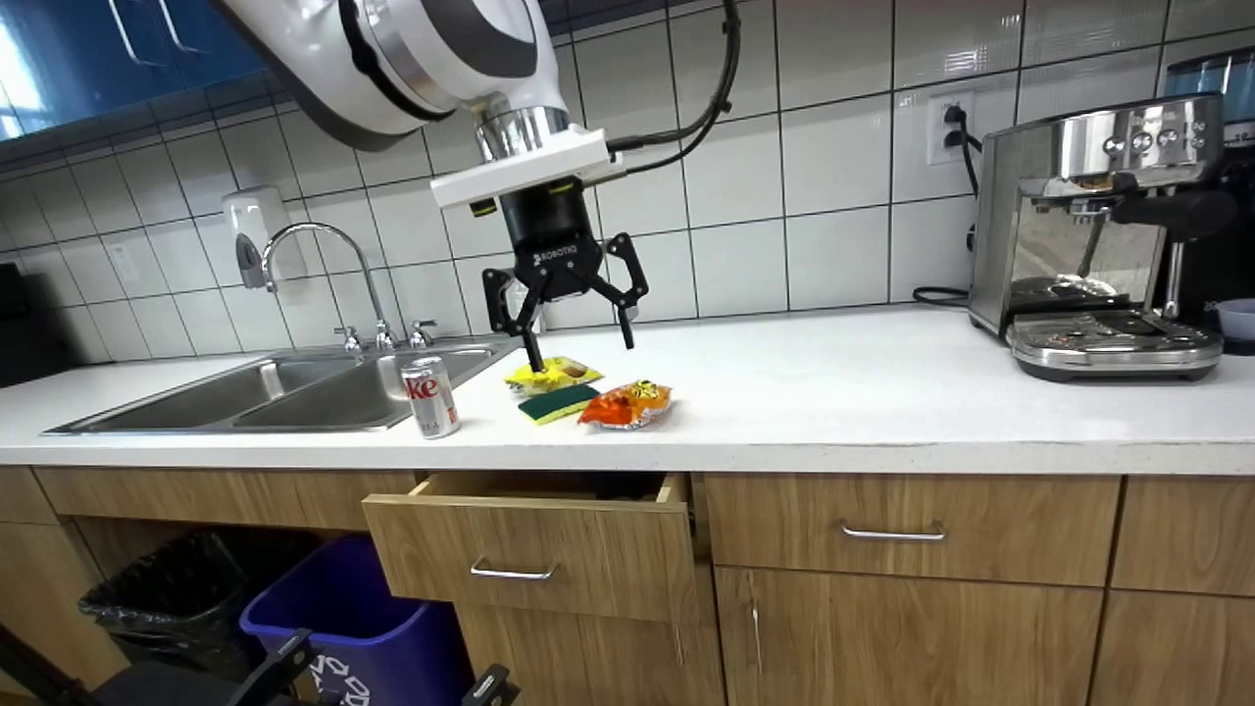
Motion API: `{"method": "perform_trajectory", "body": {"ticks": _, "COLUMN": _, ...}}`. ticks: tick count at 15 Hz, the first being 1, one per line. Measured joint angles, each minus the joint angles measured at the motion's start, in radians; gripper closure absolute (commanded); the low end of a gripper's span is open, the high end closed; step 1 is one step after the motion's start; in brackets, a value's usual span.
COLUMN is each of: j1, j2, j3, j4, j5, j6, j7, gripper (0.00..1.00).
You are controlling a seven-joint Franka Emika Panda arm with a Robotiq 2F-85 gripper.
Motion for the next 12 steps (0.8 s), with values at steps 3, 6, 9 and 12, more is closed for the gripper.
{"method": "perform_trajectory", "body": {"ticks": 3, "j1": 0.015, "j2": 0.043, "j3": 0.031, "j4": -0.005, "j5": 0.023, "j6": 0.053, "j7": 0.035, "gripper": 0.0}}
{"method": "perform_trajectory", "body": {"ticks": 6, "j1": 0.029, "j2": 0.085, "j3": 0.062, "j4": -0.01, "j5": 0.024, "j6": 0.103, "j7": 0.089, "gripper": 0.0}}
{"method": "perform_trajectory", "body": {"ticks": 9, "j1": 0.041, "j2": 0.124, "j3": 0.088, "j4": -0.01, "j5": 0.018, "j6": 0.124, "j7": 0.133, "gripper": 0.0}}
{"method": "perform_trajectory", "body": {"ticks": 12, "j1": 0.046, "j2": 0.137, "j3": 0.096, "j4": -0.01, "j5": 0.013, "j6": 0.125, "j7": 0.147, "gripper": 0.0}}
